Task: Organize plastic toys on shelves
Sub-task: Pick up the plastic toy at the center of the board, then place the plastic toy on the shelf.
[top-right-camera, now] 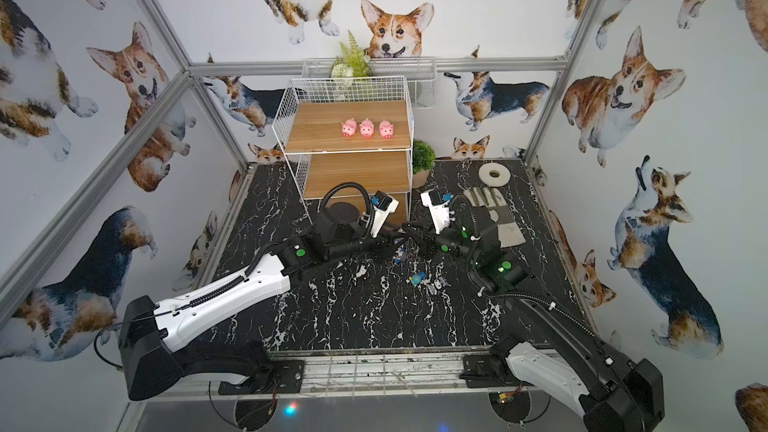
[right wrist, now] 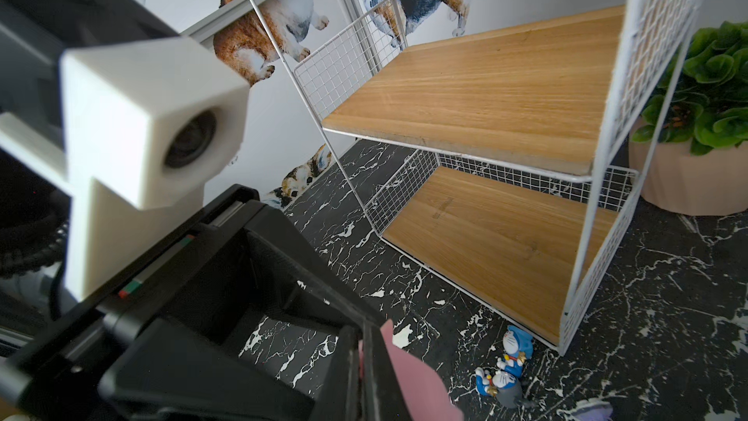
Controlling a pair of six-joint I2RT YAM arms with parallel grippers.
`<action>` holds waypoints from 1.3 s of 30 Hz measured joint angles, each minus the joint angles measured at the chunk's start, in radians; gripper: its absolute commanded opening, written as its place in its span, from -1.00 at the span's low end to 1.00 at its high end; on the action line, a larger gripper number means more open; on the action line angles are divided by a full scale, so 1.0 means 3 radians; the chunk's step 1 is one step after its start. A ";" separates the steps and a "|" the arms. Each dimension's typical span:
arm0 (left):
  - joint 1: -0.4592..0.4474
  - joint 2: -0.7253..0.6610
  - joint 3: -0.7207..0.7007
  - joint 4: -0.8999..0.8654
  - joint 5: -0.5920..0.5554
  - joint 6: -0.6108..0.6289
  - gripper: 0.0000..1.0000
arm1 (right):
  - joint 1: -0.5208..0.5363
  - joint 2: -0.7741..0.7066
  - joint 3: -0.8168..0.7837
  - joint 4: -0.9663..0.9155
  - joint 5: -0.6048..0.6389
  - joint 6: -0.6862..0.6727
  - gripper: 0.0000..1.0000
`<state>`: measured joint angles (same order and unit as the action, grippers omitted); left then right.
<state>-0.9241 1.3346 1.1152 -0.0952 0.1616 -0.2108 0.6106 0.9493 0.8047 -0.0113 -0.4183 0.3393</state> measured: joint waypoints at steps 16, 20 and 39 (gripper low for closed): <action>-0.0041 -0.0015 0.0001 0.0004 -0.0048 0.0122 -0.45 | 0.0001 -0.0036 0.0036 -0.0061 0.0017 0.0004 -0.54; -0.0033 -0.0084 0.0028 -0.0080 -0.0230 0.0156 -0.45 | 0.0009 -0.0153 0.0148 -0.0179 0.0141 0.0013 0.05; 0.0043 -0.0565 0.1324 -0.1260 -0.1320 0.0834 -0.44 | 0.0009 0.0039 0.0999 -0.0627 0.0561 -0.0454 0.94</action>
<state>-0.9112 1.1652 1.5124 -0.4732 -0.2344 0.0395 0.6132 0.9611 1.1046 -0.1993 -0.2501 0.2031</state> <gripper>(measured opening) 0.292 0.967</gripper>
